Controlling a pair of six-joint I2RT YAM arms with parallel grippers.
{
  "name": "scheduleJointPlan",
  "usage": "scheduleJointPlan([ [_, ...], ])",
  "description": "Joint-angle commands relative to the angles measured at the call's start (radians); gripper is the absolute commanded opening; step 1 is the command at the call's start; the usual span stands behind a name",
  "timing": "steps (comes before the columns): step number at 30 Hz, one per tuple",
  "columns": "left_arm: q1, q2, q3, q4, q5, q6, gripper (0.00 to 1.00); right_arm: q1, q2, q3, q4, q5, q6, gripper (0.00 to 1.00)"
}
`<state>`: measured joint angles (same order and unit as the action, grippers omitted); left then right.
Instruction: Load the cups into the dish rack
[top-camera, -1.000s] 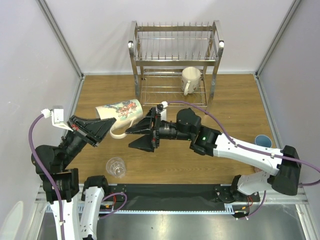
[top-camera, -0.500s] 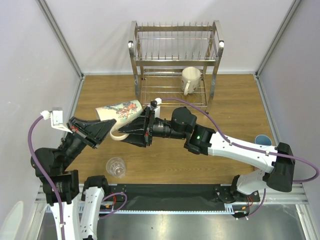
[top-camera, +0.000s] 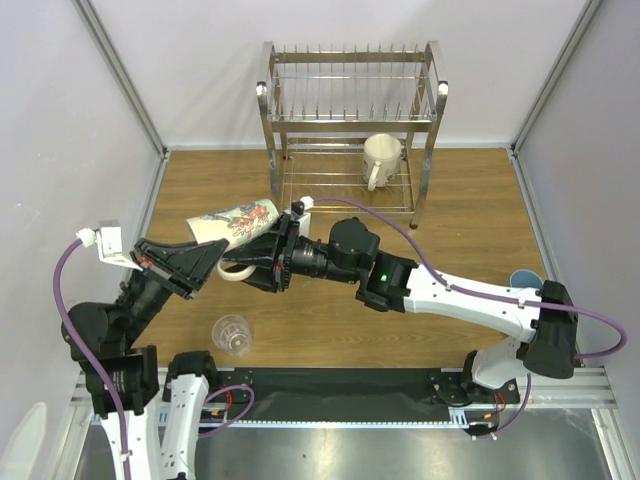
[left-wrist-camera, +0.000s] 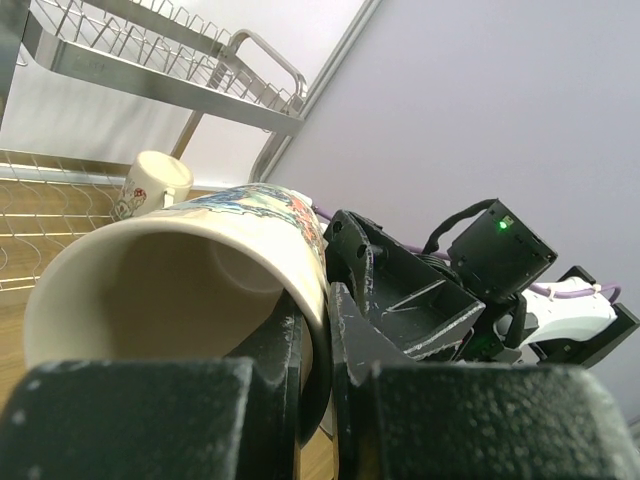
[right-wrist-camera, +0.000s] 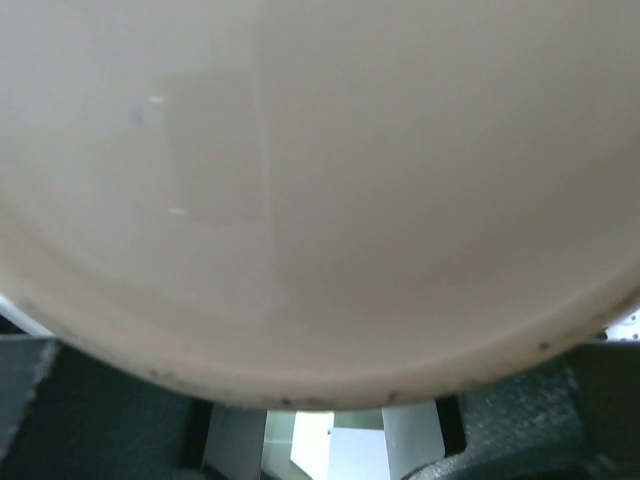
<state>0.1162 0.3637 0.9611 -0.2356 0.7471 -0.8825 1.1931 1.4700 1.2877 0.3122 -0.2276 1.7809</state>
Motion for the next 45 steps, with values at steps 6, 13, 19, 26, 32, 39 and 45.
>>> scheduleJointPlan([
  [6,-0.004,-0.031,0.030,0.096,-0.011,-0.022,0.00,0.034,0.010,0.042,-0.034,0.126,0.002,0.37],
  [13,-0.003,-0.039,0.031,0.076,-0.011,-0.023,0.00,0.037,-0.003,0.024,-0.050,0.166,-0.026,0.00],
  [19,-0.003,-0.034,0.050,0.022,-0.026,0.000,0.21,0.039,-0.053,-0.017,-0.067,0.212,-0.081,0.00],
  [26,-0.004,-0.022,0.090,-0.063,-0.054,0.069,0.82,0.008,-0.146,-0.068,-0.168,0.281,-0.153,0.00],
  [32,-0.003,-0.005,0.125,-0.174,-0.123,0.142,0.91,-0.065,-0.264,-0.169,-0.252,0.257,-0.216,0.00],
  [39,-0.003,0.000,0.124,-0.312,-0.204,0.162,0.86,-0.223,-0.369,-0.228,-0.412,0.127,-0.484,0.00],
  [45,-0.004,0.017,0.096,-0.408,-0.247,0.145,0.70,-0.366,-0.271,-0.101,-0.599,0.001,-0.842,0.00],
])
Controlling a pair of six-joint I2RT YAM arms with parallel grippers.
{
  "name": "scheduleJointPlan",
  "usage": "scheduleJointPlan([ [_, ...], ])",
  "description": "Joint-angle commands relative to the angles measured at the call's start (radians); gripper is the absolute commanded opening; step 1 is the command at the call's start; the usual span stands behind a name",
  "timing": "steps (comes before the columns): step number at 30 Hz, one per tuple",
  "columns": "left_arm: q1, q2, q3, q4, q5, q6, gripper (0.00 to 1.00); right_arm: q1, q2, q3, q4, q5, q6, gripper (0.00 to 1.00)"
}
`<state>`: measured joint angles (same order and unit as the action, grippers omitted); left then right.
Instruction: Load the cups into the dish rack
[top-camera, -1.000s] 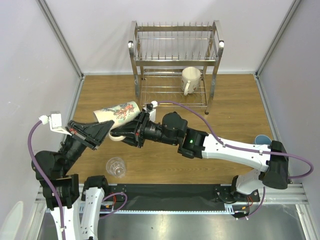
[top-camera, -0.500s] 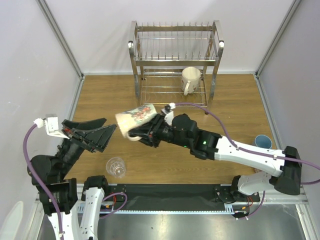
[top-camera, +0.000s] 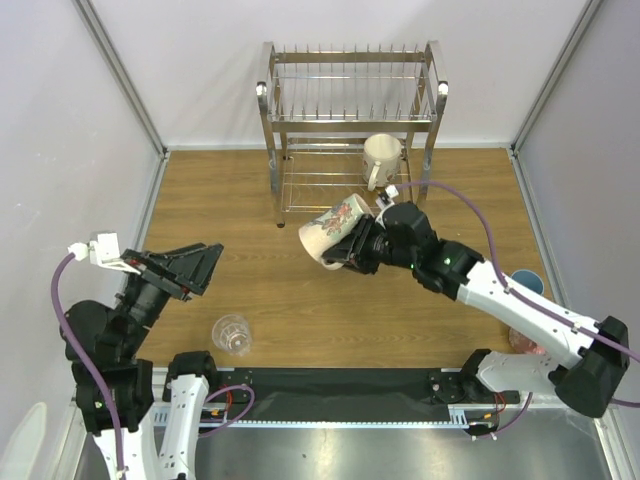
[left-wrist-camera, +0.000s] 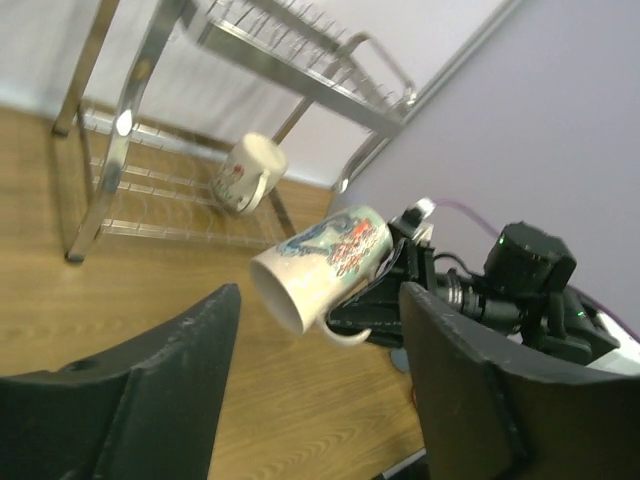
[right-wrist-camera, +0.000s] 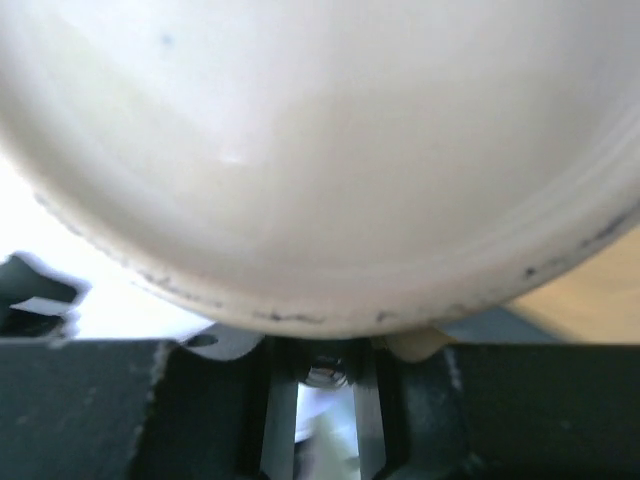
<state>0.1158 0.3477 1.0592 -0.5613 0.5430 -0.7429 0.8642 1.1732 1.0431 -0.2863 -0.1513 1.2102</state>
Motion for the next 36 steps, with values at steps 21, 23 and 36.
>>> scheduleJointPlan([
  [21,-0.004,0.091,-0.024,-0.350,0.038,0.171,1.00,-0.387,0.368,0.115,0.505,-0.501,-0.584,0.00],
  [23,-0.002,0.086,-0.028,-0.353,0.046,0.197,1.00,-0.395,0.410,0.144,0.533,-0.482,-0.552,0.00],
  [36,-0.004,0.112,-0.088,-0.301,0.106,0.228,1.00,-0.401,0.710,0.391,0.598,-0.426,-0.485,0.00],
])
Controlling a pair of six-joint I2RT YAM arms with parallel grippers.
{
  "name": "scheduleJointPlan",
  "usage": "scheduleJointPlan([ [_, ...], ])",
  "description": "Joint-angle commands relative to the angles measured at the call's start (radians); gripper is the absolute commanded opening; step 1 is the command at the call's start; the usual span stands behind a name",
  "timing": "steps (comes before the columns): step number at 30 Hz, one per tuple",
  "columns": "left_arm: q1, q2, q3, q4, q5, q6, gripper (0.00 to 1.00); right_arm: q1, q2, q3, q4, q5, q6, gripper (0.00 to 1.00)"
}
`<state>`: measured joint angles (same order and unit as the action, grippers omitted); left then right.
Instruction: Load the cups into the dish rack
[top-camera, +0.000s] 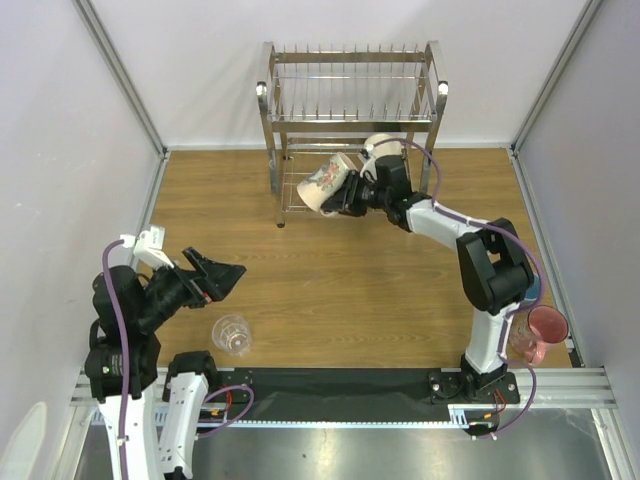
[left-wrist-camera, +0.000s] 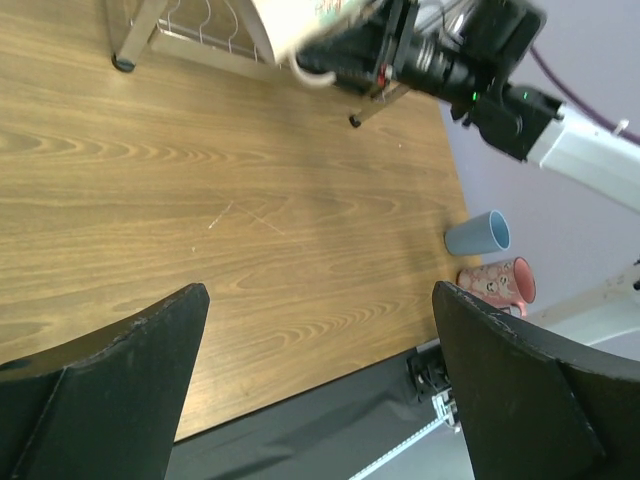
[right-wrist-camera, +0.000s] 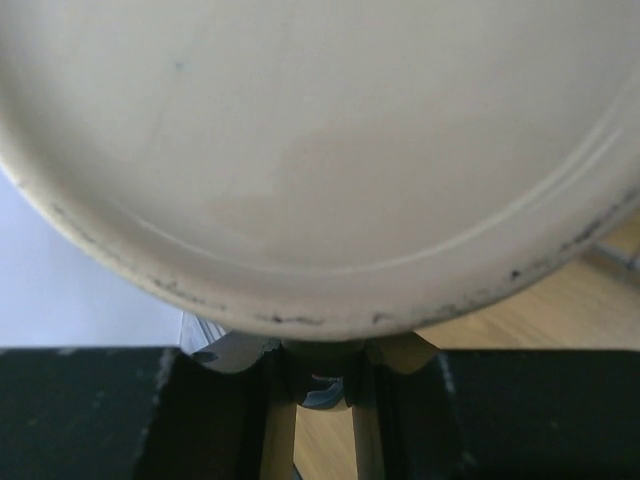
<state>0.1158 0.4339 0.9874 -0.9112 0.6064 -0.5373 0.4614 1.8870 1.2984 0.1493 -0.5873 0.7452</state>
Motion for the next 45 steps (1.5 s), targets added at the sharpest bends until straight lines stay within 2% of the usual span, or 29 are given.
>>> scheduleJointPlan([
  [1,-0.002,0.029,-0.016,0.048,0.039,0.023,1.00,0.000,0.021,0.153,0.144,0.026,-0.020,0.00],
  [9,-0.002,0.068,0.007,0.060,0.062,0.056,1.00,0.005,0.133,0.298,0.085,0.099,-0.027,0.00],
  [17,-0.004,0.068,-0.010,0.043,0.095,0.033,1.00,0.039,0.225,0.501,-0.154,0.293,-0.198,0.00],
  [23,-0.004,0.065,-0.007,0.023,0.095,0.042,1.00,0.048,0.244,0.553,-0.258,0.425,-0.270,0.00],
  [31,-0.004,0.075,-0.012,0.017,0.098,0.053,1.00,0.079,0.276,0.624,-0.344,0.555,-0.452,0.00],
  [45,-0.007,0.097,0.023,-0.018,0.079,0.085,1.00,0.102,0.325,0.677,-0.402,0.794,-0.575,0.00],
])
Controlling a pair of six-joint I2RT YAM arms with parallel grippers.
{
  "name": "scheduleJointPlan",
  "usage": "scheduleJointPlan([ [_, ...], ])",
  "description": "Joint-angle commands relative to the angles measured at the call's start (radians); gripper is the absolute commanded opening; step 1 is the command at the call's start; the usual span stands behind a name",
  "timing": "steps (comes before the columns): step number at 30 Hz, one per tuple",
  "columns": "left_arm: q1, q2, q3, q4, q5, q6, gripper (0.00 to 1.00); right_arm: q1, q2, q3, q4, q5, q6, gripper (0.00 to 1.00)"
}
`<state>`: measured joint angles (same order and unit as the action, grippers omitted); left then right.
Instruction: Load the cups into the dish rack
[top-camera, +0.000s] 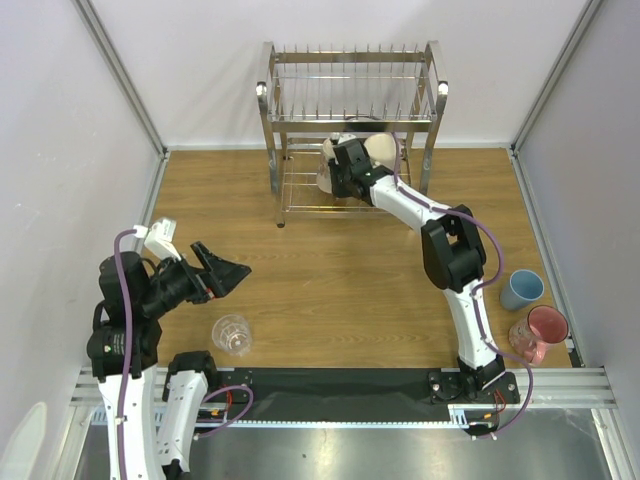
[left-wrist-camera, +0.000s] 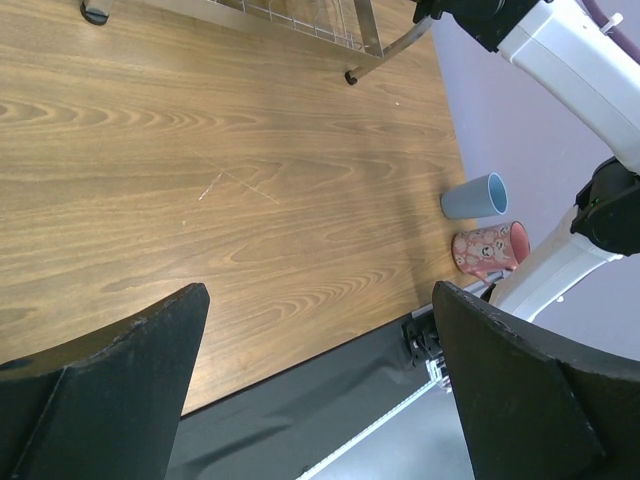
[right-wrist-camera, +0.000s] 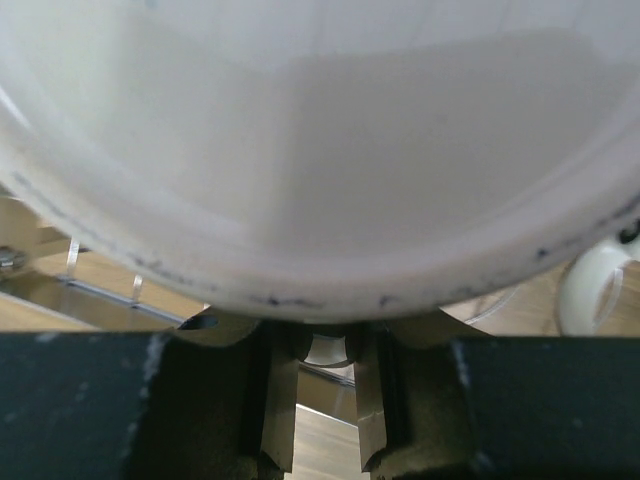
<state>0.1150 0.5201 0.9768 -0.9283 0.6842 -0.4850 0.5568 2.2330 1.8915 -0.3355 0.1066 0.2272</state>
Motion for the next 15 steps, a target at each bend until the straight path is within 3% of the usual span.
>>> scheduleJointPlan([
  [1,-0.006,0.012,0.034,-0.001,-0.002,0.033,1.00,0.006,-0.016,0.089,0.078,0.111,-0.060,0.00],
  [5,-0.006,0.021,0.030,0.009,-0.002,0.029,1.00,0.002,-0.003,0.107,0.066,0.143,-0.068,0.01],
  [9,-0.009,0.027,0.023,0.022,0.002,0.023,1.00,-0.005,0.005,0.110,0.069,0.146,-0.068,0.08],
  [12,-0.012,0.028,0.017,0.025,0.000,0.025,1.00,-0.006,0.017,0.119,0.067,0.145,-0.066,0.18],
  [15,-0.015,0.029,0.011,0.026,0.000,0.023,1.00,-0.009,0.022,0.123,0.062,0.136,-0.054,0.37],
])
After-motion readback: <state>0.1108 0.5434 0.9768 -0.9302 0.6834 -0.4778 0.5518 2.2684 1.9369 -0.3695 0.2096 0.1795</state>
